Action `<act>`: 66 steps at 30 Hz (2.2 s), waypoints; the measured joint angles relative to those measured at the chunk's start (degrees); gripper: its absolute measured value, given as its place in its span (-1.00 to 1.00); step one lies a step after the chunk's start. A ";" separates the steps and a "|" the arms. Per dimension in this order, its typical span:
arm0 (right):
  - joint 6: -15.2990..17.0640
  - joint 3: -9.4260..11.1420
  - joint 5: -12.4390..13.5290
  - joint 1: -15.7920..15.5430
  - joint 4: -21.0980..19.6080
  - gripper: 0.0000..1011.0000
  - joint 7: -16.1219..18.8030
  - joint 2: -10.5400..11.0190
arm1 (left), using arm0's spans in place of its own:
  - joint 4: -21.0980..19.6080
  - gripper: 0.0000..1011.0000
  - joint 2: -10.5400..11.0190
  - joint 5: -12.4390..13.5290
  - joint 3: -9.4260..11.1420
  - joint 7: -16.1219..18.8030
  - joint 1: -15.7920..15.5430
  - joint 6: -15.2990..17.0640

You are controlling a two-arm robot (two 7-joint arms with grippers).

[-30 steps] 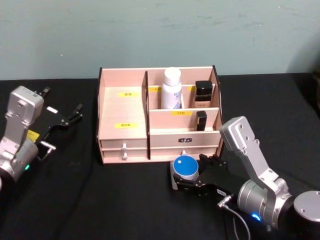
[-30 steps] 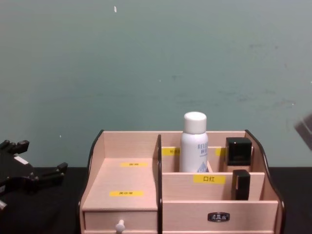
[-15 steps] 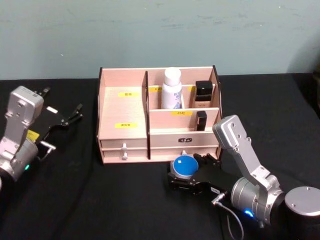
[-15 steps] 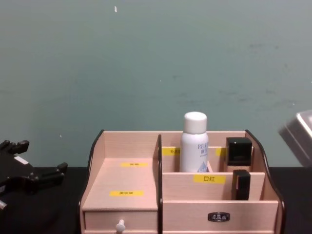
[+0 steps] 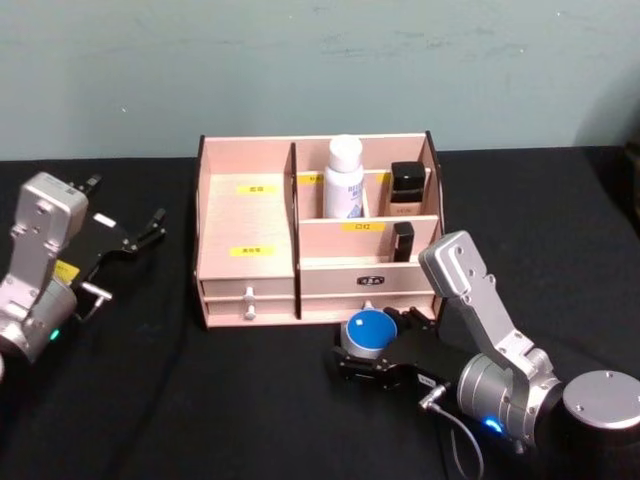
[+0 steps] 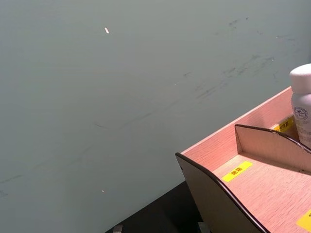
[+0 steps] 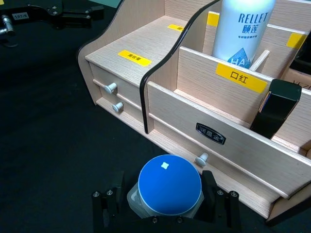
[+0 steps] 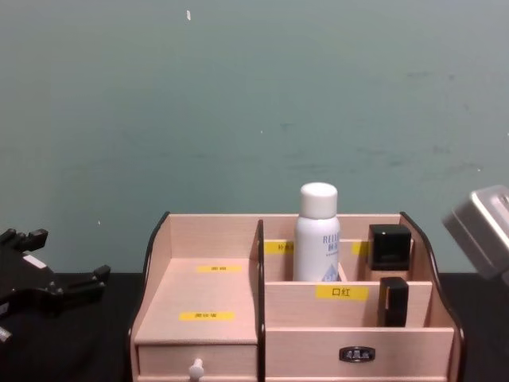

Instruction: Pick up the facial cleanser and watermelon frost from the table and place them into the tiered storage box.

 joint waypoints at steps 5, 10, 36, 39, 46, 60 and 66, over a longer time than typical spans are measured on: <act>0.00 0.04 0.01 -0.04 -0.02 0.94 -0.02 0.01 | 0.00 0.98 0.00 0.00 0.00 0.00 0.00 0.00; 0.00 0.07 0.03 -0.06 -0.05 0.77 -0.02 0.01 | 0.00 0.98 0.00 0.00 0.00 0.00 0.00 0.00; 0.01 0.14 0.23 -0.17 -0.14 0.45 0.12 0.08 | 0.00 0.98 0.00 0.00 0.00 0.00 0.00 0.00; -0.20 0.11 0.66 -0.23 -0.51 0.45 0.82 0.44 | 0.00 0.98 0.00 0.00 0.00 0.00 0.00 0.00; -0.70 -0.45 1.19 -0.08 -2.78 0.45 1.89 1.65 | 0.00 0.98 0.00 0.00 0.00 0.00 0.00 0.00; -0.65 -3.71 0.40 5.86 -7.31 0.45 3.39 1.57 | 0.00 0.98 0.00 0.00 0.00 0.00 0.00 0.00; -0.50 -5.45 0.46 11.25 -4.41 0.45 3.81 -1.22 | 0.00 0.98 0.00 0.00 0.00 0.00 0.00 0.00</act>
